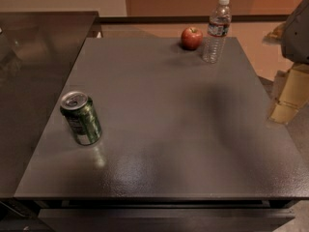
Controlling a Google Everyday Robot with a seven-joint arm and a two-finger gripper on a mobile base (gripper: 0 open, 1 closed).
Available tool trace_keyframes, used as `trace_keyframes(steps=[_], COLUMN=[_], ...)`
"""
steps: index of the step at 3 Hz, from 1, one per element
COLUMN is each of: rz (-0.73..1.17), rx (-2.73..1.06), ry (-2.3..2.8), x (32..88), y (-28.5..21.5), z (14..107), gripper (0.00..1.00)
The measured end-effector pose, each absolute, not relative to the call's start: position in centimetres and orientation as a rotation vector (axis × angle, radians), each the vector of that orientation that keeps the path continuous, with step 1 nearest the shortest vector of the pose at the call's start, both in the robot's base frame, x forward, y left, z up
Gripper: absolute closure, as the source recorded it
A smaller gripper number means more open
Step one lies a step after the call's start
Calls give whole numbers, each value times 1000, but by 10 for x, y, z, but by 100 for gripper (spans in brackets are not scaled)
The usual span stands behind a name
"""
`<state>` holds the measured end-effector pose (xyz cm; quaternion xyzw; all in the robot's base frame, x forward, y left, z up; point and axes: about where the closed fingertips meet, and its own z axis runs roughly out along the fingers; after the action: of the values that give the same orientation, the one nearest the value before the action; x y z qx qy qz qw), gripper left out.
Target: Knock green can over
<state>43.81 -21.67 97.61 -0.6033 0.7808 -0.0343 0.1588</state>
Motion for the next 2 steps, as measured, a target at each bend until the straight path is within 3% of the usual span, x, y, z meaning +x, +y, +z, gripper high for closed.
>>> trace_keyframes(steps=[2], rz=[-85], rx=[-1727], ry=[2221], x=[439], y=[-214], z=[975], gripper=[0])
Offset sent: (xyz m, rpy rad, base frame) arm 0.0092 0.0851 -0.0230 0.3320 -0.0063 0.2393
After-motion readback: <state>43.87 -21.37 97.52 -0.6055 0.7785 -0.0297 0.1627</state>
